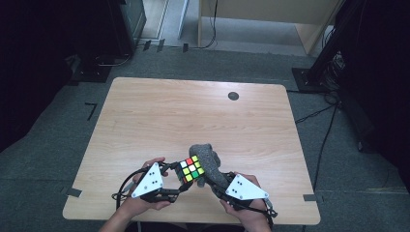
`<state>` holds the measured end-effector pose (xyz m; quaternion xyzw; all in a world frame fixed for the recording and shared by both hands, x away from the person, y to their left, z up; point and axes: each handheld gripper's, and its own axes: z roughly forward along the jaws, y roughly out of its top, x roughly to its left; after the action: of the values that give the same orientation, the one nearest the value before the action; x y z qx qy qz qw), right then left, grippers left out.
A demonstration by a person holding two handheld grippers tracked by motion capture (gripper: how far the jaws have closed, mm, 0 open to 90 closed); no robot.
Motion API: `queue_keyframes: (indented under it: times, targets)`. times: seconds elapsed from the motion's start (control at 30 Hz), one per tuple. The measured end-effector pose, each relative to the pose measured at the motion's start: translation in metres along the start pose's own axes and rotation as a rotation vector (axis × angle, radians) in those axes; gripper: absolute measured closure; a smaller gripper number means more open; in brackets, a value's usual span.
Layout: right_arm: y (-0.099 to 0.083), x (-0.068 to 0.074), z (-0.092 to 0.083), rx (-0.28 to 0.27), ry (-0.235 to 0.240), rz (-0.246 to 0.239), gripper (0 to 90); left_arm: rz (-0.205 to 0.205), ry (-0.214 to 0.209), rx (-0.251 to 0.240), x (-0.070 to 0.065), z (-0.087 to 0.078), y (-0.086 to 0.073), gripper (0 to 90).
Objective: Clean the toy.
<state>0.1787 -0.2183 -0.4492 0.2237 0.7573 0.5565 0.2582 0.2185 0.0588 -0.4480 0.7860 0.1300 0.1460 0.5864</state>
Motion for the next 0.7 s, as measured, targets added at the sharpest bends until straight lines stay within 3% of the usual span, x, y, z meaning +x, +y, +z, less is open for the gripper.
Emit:
queue_keyframes:
  times: [0.13,0.3,0.53,0.67,0.7]
  targets:
    - [-0.006,0.007,0.008,0.045,0.026,-0.05,73.9,-0.041,-0.015,-0.031,0.004,-0.005,0.003,34.2]
    - [-0.009,0.013,0.017,0.087,0.036,-0.051,72.8,-0.072,-0.013,-0.038,0.005,-0.004,0.003,34.2]
    - [-0.017,0.029,0.036,0.126,0.103,0.072,72.4,-0.166,-0.001,-0.098,0.006,-0.001,0.003,34.2]
    - [-0.014,0.048,0.046,0.124,0.15,0.071,71.6,-0.158,0.006,-0.074,0.002,0.004,0.001,34.2]
    - [-0.012,0.049,0.047,0.113,0.149,0.095,71.6,-0.158,0.004,-0.073,0.001,0.005,0.0,34.2]
